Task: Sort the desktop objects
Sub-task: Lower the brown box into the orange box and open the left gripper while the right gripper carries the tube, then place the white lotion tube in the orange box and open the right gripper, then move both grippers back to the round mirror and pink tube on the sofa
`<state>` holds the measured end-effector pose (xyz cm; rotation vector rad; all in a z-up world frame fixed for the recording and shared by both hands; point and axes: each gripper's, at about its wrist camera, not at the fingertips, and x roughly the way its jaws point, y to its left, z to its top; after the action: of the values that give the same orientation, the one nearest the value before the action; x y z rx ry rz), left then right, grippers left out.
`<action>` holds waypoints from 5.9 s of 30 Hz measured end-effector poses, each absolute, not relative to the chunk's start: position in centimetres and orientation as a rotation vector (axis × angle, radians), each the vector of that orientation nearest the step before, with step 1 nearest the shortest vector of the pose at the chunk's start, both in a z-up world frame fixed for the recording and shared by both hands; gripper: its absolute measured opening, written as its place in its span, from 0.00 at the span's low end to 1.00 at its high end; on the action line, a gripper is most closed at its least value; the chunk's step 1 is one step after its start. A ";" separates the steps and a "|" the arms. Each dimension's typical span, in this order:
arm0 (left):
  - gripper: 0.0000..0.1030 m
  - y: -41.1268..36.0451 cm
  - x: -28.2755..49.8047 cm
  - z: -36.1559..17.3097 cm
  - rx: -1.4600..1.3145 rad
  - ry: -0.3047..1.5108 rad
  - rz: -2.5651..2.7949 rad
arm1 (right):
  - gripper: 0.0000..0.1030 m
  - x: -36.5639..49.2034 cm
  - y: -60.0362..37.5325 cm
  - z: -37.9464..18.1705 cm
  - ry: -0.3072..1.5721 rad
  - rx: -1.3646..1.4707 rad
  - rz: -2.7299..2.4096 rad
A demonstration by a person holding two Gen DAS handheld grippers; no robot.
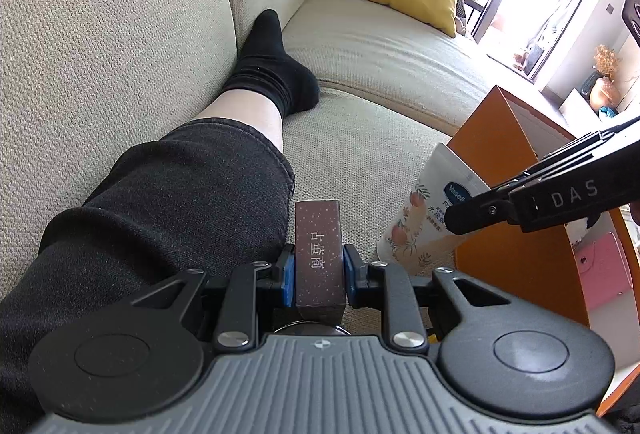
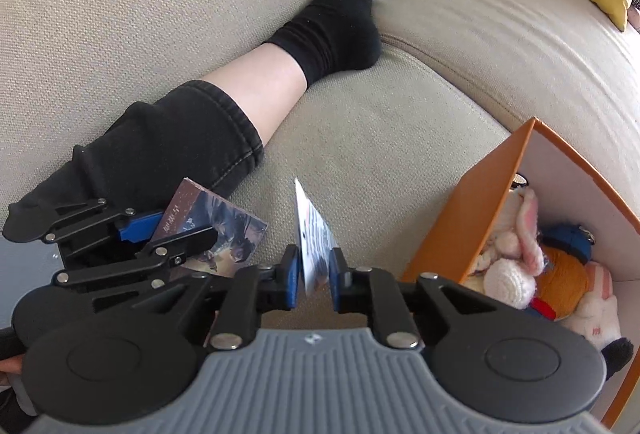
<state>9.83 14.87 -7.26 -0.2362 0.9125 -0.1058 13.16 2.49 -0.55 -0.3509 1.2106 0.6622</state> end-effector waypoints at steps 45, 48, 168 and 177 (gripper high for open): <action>0.25 -7.1 8.1 -1.2 -0.076 0.919 -0.452 | 0.10 1.9 -23.9 2.3 1.032 0.003 0.506; 0.25 -8.3 9.4 -2.4 -0.055 0.949 -0.447 | 0.10 2.5 -23.7 1.4 1.055 -0.029 0.537; 0.29 -8.0 12.5 -6.9 -0.048 1.085 -0.630 | 0.06 6.3 -18.8 -2.8 1.112 -0.258 0.376; 0.29 -7.7 11.8 -6.4 -0.026 1.080 -0.649 | 0.08 5.3 -19.2 -2.1 1.142 -0.379 0.518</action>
<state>11.80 -7.75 -6.37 -0.0258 1.0796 -0.6493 5.32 -19.23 -2.06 -0.3789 1.1422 0.5177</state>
